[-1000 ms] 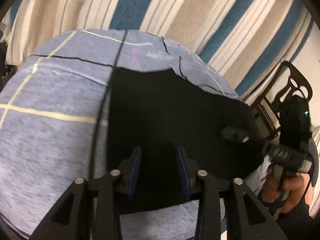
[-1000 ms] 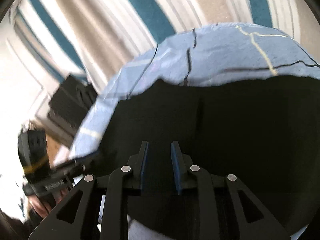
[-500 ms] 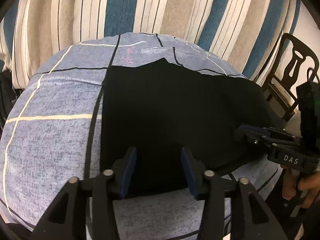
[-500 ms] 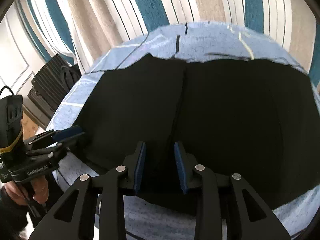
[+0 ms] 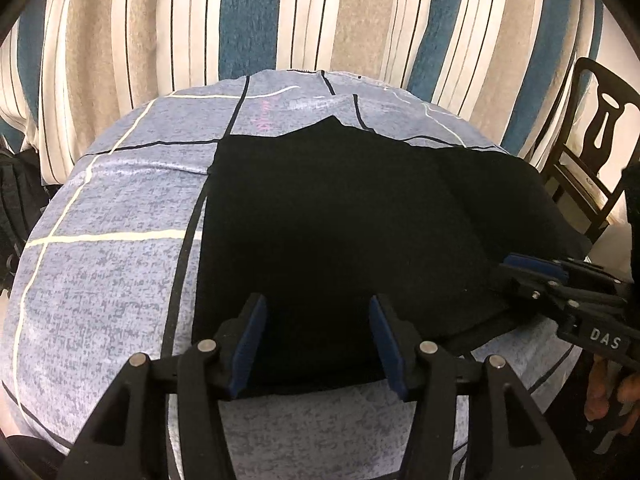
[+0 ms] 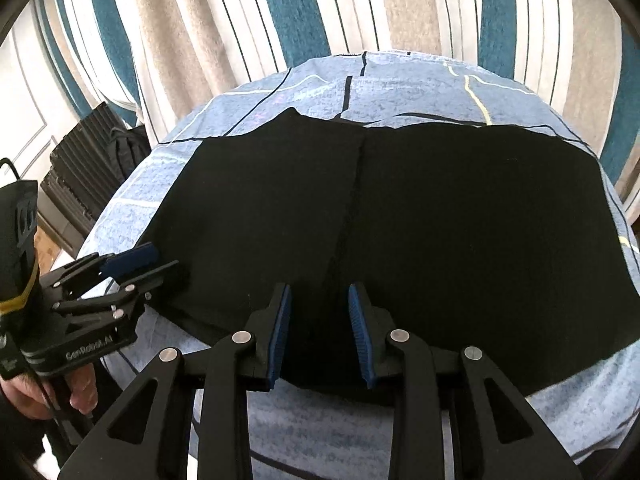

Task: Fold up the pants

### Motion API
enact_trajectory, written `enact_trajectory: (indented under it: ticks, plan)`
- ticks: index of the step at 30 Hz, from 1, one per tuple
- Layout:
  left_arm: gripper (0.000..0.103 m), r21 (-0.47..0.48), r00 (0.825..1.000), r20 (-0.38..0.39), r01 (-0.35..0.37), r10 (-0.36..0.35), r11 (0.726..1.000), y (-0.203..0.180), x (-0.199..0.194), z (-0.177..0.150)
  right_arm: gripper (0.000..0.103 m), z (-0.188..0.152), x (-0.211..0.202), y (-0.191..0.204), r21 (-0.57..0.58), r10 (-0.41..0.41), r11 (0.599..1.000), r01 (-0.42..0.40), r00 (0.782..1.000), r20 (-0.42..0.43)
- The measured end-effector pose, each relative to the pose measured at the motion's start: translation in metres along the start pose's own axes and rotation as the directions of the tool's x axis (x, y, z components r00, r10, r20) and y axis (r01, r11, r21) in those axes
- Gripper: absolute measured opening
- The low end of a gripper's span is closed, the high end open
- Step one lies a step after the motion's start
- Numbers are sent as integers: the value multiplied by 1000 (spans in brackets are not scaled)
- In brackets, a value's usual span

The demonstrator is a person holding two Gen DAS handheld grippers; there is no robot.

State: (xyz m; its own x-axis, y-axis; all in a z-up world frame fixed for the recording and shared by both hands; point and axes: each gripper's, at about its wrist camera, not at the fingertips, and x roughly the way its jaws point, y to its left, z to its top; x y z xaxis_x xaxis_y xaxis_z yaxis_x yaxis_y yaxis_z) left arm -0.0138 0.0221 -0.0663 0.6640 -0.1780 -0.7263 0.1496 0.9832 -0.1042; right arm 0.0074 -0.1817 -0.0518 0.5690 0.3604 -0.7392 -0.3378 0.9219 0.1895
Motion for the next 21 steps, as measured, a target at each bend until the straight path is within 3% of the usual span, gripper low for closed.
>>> enact_trajectory:
  ticks: [11, 14, 17, 21]
  plan:
    - [57, 9, 1000, -2, -20, 20, 1000, -3, 0, -2, 30, -11, -34, -49, 127, 3, 992, -10, 998, 59]
    - [57, 11, 1000, -8, -18, 18, 1000, -3, 0, -2, 30, -13, -43, -62, 158, -91, 984, 80, 994, 64]
    - [57, 17, 1000, -11, -16, 16, 1000, -2, -1, -2, 31, -19, -56, -89, 253, -172, 956, 150, 983, 65]
    - [57, 18, 1000, -13, -15, 16, 1000, -2, -1, -2, 31, -30, -79, -116, 395, -153, 913, 101, 983, 104]
